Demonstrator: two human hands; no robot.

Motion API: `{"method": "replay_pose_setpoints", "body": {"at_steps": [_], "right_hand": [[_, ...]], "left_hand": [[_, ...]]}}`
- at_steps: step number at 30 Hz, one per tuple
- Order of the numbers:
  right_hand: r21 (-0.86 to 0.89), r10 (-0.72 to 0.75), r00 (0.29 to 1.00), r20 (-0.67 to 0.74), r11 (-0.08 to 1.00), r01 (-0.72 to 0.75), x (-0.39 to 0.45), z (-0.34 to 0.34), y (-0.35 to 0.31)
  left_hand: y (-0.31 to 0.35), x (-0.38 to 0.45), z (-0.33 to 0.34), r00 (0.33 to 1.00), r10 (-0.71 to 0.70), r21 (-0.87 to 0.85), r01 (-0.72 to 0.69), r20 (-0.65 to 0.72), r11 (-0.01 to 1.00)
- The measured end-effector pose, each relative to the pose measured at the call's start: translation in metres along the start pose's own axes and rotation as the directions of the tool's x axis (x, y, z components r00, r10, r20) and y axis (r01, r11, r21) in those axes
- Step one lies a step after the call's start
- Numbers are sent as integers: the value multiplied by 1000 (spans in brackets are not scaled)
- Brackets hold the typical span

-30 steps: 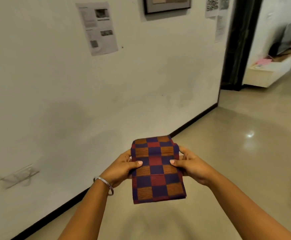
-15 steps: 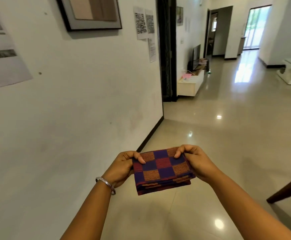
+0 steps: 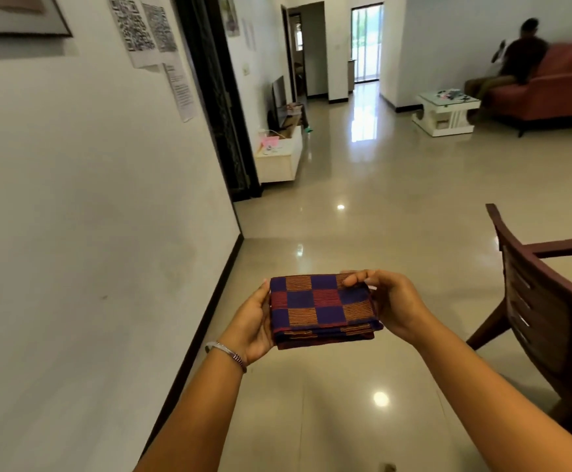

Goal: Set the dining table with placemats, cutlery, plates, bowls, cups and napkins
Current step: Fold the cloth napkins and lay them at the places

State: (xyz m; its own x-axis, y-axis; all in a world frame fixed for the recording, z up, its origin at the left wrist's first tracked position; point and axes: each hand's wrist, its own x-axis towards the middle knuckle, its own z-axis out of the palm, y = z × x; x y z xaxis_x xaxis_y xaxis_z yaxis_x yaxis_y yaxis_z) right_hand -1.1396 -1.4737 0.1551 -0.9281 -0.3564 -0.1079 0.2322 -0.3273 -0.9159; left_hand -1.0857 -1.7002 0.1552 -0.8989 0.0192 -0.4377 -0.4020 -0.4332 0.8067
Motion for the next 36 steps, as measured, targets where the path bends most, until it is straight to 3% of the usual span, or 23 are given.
{"method": "replay_pose_setpoints", "body": {"at_steps": [4, 8, 11, 13, 16, 20, 27, 33, 36], "right_hand": [[-111, -51, 986, -157, 993, 34, 71, -43, -28], [-69, -95, 966, -241, 994, 81, 140, -93, -65], [25, -40, 963, -267, 998, 49, 187, -133, -95], [-61, 4, 974, -226, 998, -18, 206, -152, -107], [-200, 40, 971, -237, 976, -90, 239, -189, -118], [-211, 0, 943, -333, 975, -74, 285, -237, -137], [-173, -116, 808, -577, 985, 18, 385, -331, -184], [-29, -112, 641, -759, 990, 139, 468, -395, -225], [28, -104, 519, -848, 970, 240, 494, -432, -239]], "left_hand": [[33, 87, 52, 990, 13, 70, -23, 140, 997], [64, 177, 106, 983, 119, 209, -147, 140, 967], [81, 242, 145, 972, 191, 172, -213, 137, 962], [88, 274, 165, 967, 220, 152, -238, 126, 959], [95, 335, 194, 966, 213, 154, -235, 149, 960], [104, 413, 236, 974, 139, 174, -170, 179, 970], [131, 568, 328, 936, -27, 235, -60, 350, 970], [175, 687, 411, 888, -171, 411, -22, 428, 911], [186, 735, 458, 842, -240, 487, -30, 483, 873]]}}
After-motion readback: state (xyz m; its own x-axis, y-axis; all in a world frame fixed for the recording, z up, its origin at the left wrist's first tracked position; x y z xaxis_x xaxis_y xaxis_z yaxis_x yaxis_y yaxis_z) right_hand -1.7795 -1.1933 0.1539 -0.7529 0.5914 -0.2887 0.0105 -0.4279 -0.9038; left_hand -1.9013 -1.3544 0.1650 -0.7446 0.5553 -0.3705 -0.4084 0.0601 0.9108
